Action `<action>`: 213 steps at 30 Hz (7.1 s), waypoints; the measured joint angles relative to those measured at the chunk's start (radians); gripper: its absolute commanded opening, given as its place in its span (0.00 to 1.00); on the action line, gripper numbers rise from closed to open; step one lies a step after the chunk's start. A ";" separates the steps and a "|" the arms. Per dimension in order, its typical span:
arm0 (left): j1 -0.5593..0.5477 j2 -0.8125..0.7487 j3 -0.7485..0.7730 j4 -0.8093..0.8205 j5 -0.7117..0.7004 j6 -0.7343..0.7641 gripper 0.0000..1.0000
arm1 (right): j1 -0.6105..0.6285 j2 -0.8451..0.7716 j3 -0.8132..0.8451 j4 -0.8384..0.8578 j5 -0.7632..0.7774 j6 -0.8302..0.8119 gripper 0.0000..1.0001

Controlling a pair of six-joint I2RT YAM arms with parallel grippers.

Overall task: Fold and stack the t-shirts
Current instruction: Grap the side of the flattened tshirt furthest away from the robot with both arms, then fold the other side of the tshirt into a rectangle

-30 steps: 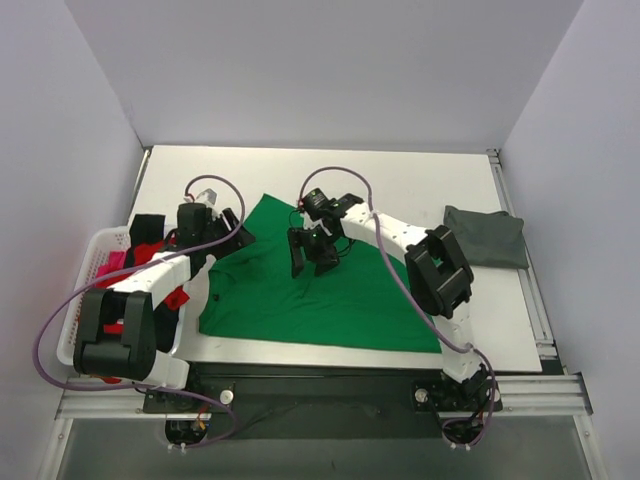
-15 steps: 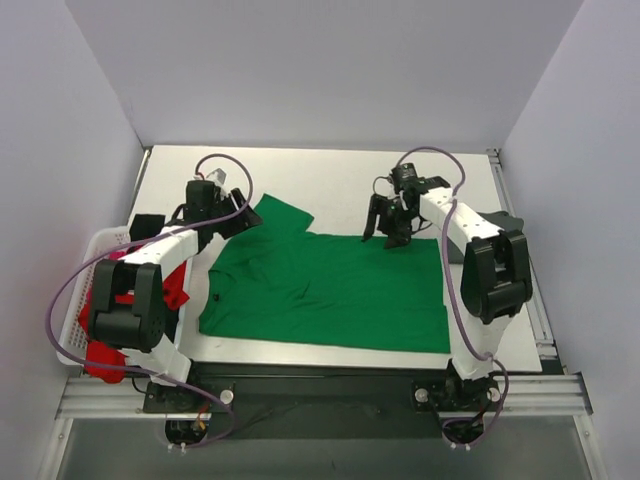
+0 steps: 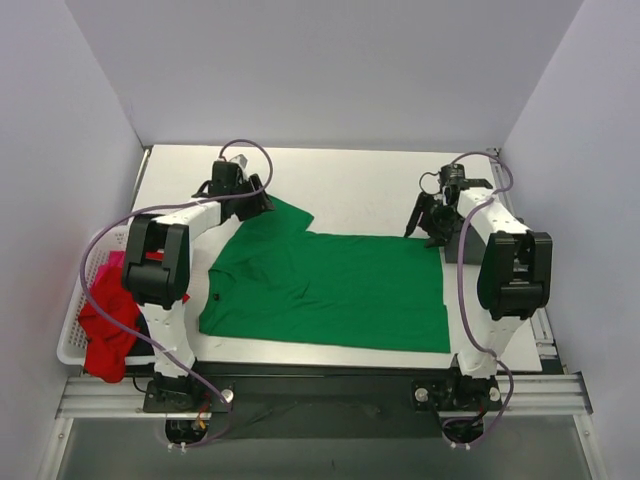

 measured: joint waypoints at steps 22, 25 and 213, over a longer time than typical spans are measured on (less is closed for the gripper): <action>-0.029 0.216 0.253 0.009 -0.098 -0.048 0.60 | -0.110 0.165 0.111 0.005 0.084 -0.054 0.52; -0.029 0.226 0.259 0.009 -0.106 -0.049 0.60 | -0.110 0.183 0.124 0.007 0.090 -0.060 0.50; 0.021 -1.065 -0.748 -0.111 -0.081 -0.024 0.00 | 0.215 -0.290 -0.215 -0.018 0.162 -0.129 0.51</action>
